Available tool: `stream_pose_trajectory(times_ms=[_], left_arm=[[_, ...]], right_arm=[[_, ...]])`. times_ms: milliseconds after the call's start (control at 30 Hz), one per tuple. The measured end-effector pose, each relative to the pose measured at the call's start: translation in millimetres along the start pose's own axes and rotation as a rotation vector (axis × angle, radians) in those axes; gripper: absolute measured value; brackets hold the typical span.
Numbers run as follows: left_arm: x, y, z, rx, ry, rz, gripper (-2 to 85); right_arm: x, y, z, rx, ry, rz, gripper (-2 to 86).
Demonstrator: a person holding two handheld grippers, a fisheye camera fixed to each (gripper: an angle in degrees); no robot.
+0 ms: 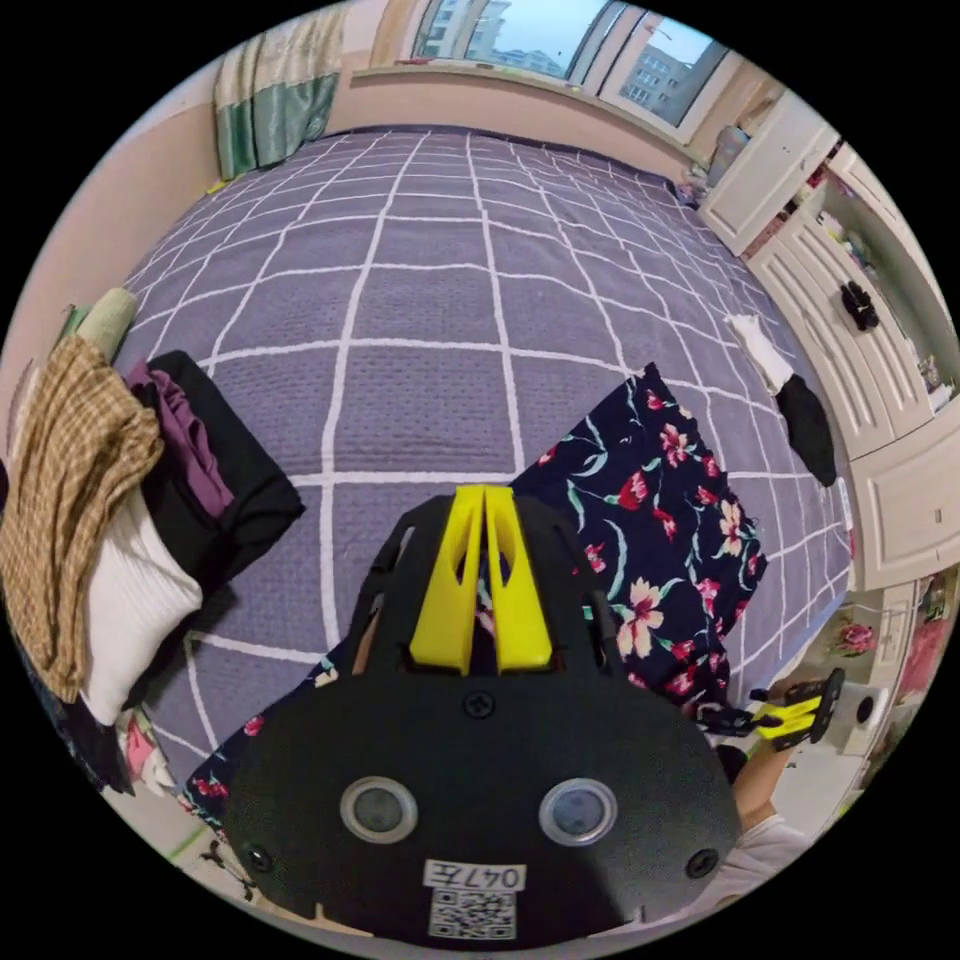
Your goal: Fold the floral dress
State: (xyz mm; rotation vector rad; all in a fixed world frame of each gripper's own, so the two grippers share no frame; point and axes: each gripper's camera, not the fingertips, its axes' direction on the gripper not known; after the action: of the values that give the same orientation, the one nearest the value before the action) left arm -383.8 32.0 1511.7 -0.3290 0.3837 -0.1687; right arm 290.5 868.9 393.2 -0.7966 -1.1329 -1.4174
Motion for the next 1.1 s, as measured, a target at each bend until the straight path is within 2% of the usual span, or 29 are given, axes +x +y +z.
stream_pose_trajectory(times_ms=[67,100,167,233,367,467,567,633,767,933,1100], left_arm=[[2.7,-3.3,4.8,-0.041,-0.09,0.014,2.7],[-1.4,-3.6,16.3,-0.111,-0.12,-0.005,9.5],[-12.5,-1.2,35.2,-0.213,-0.003,-0.016,14.9],[-28.7,11.1,48.2,-0.273,0.244,-0.075,16.1],[-47.4,35.6,47.3,-0.223,0.294,-0.137,14.6],[-64.1,37.1,60.7,-0.192,0.392,-0.259,13.1],[-60.5,33.5,59.0,-0.164,0.387,-0.265,8.6],[-56.1,33.4,54.1,-0.145,0.342,-0.247,2.4],[-54.4,26.2,61.4,-0.143,0.338,-0.274,-0.3],[-8.8,-17.8,44.7,0.059,0.58,-0.259,-0.8],[76.3,-81.1,62.4,0.151,0.636,-0.168,-0.8]], right_arm=[[19.8,14.9,-16.9,0.03,-0.013,0.058,-0.4],[28.4,22.9,-24.5,0.034,-0.026,0.073,-0.4],[35.1,32.7,-30.1,0.023,-0.007,0.078,-0.4],[38.6,39.8,-32.2,-0.003,0.005,0.07,-0.4],[45.6,51.4,-43.6,0.006,0.014,0.061,-0.3],[51.6,57.6,-50.9,0.021,0.018,0.055,-0.4],[59.0,65.9,-57.2,0.021,0.023,0.055,-0.4],[64.4,71.5,-61.5,0.024,0.025,0.052,-0.4],[84.4,87.4,-71.8,0.025,0.055,0.067,-0.4],[141.3,129.5,-97.9,0.072,0.198,0.303,-0.4],[211.3,199.7,-133.5,0.078,0.401,0.643,-0.4]])
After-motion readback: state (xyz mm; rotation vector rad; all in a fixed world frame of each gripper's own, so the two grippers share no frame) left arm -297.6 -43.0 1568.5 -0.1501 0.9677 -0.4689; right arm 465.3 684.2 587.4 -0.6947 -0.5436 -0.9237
